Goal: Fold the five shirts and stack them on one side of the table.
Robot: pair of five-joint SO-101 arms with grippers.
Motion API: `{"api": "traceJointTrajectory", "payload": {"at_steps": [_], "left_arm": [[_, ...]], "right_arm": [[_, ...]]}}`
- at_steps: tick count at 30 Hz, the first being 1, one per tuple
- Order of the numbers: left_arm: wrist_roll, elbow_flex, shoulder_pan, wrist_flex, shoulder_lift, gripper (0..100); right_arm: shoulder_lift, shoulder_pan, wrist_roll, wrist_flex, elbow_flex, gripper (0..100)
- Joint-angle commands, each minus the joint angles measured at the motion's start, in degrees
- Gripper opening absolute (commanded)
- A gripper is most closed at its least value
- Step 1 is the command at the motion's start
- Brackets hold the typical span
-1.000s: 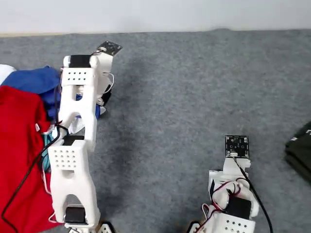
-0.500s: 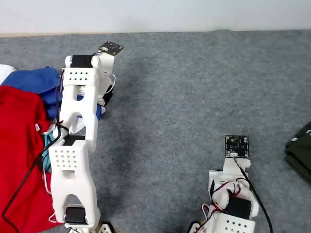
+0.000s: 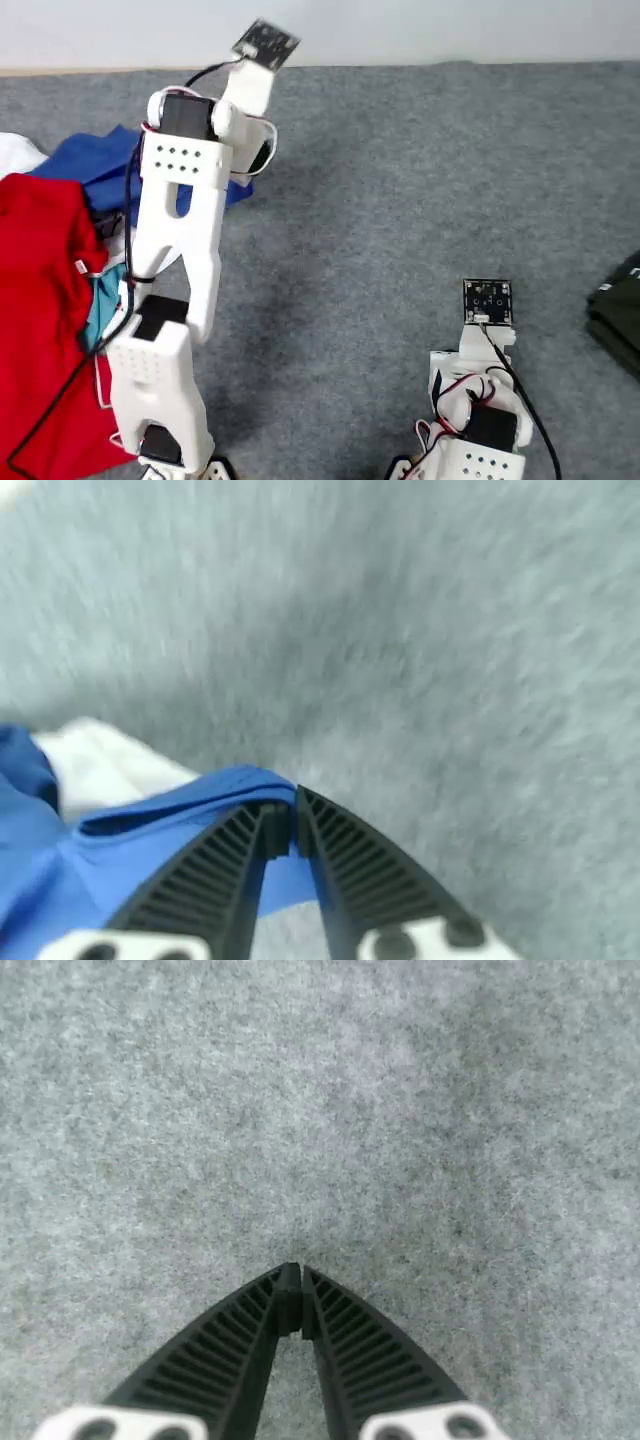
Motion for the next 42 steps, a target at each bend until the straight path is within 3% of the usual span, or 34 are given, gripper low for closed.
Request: {"api": "traceJointTrajectory", "payload": {"at_steps": [1, 13, 28, 32, 42], "left_arm": [[0.35, -6.46, 6.15, 1.14, -6.07, 0], [-2.29, -11.91, 26.46, 1.23, -7.12, 0], [3.25, -6.99, 37.36, 1.23, -24.79, 0], [3.25, 0.04, 36.22, 1.23, -26.55, 0], [3.34, 16.22, 18.90, 1.23, -26.81, 0]], "right_arm": [[-0.48, -0.75, 0.44, 0.22, 0.88, 0.9], [-0.48, -0.75, 0.44, 0.22, 0.88, 0.9], [-0.48, -0.75, 0.44, 0.22, 0.88, 0.9], [-0.48, -0.75, 0.44, 0.22, 0.88, 0.9], [-0.48, -0.75, 0.44, 0.22, 0.88, 0.9]]}}
